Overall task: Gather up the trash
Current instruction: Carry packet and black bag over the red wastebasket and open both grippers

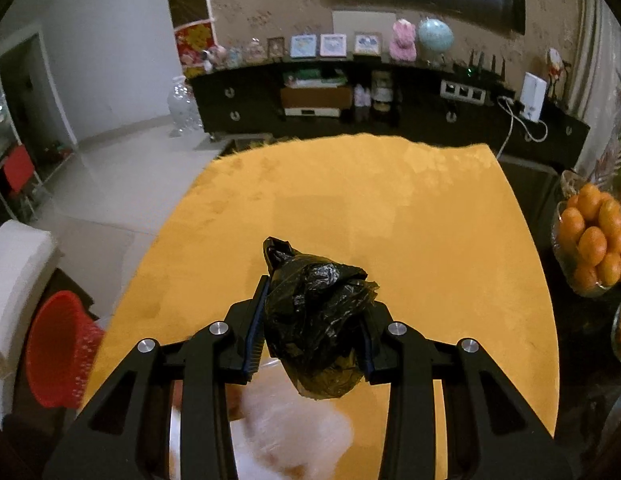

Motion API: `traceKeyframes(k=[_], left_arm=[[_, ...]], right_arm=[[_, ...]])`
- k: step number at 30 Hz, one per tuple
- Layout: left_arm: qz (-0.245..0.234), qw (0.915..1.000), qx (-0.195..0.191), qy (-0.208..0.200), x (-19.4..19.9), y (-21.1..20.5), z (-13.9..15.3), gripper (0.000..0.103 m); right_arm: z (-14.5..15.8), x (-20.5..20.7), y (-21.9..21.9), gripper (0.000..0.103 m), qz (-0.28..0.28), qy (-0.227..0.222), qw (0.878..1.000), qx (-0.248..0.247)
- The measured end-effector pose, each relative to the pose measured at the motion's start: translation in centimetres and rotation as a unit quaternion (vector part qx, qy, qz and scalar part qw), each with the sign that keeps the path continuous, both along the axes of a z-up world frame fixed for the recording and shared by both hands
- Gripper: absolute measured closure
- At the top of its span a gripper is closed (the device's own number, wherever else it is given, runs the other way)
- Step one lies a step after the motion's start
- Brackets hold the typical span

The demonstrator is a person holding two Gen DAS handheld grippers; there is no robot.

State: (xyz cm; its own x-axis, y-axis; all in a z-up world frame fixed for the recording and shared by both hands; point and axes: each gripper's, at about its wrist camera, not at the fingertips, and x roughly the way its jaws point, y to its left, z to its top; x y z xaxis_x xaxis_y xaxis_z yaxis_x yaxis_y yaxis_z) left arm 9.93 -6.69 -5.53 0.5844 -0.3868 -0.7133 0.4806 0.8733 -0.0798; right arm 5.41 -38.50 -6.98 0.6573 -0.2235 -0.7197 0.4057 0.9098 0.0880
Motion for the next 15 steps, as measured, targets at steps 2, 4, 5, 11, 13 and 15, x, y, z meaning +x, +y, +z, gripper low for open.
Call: traceKeyframes(k=[2,4,5,11,13,15], left_arm=[[0.01,0.9999,-0.005,-0.005,-0.2,0.8,0.7,0.061],[0.017,0.9997,-0.01,-0.01,-0.3,1.6,1.3,0.061],[0.023,0.9995,-0.014,-0.013,-0.5,2.2,1.6,0.061],[0.047,0.9984,-0.02,-0.024,-1.1,4.6,3.0,0.061],[0.056,0.9978,-0.022,-0.029,-1.3,5.5,3.5,0.061],[0.064,0.9972,-0.022,-0.033,-1.5,6.3,3.9,0.061]], right_arm=[[1.2,-0.3,1.4,0.067,0.01,-0.006,1.0,-0.003],[2.4,-0.5,3.3,0.067,0.026,-0.014,1.0,-0.008],[3.0,-0.6,4.1,0.067,0.034,-0.018,0.999,-0.011],[5.6,-0.8,9.6,0.067,0.089,-0.037,0.995,-0.02],[6.3,-0.7,11.3,0.067,0.107,-0.042,0.993,-0.019],[6.7,-0.6,12.7,0.067,0.12,-0.045,0.992,-0.017]])
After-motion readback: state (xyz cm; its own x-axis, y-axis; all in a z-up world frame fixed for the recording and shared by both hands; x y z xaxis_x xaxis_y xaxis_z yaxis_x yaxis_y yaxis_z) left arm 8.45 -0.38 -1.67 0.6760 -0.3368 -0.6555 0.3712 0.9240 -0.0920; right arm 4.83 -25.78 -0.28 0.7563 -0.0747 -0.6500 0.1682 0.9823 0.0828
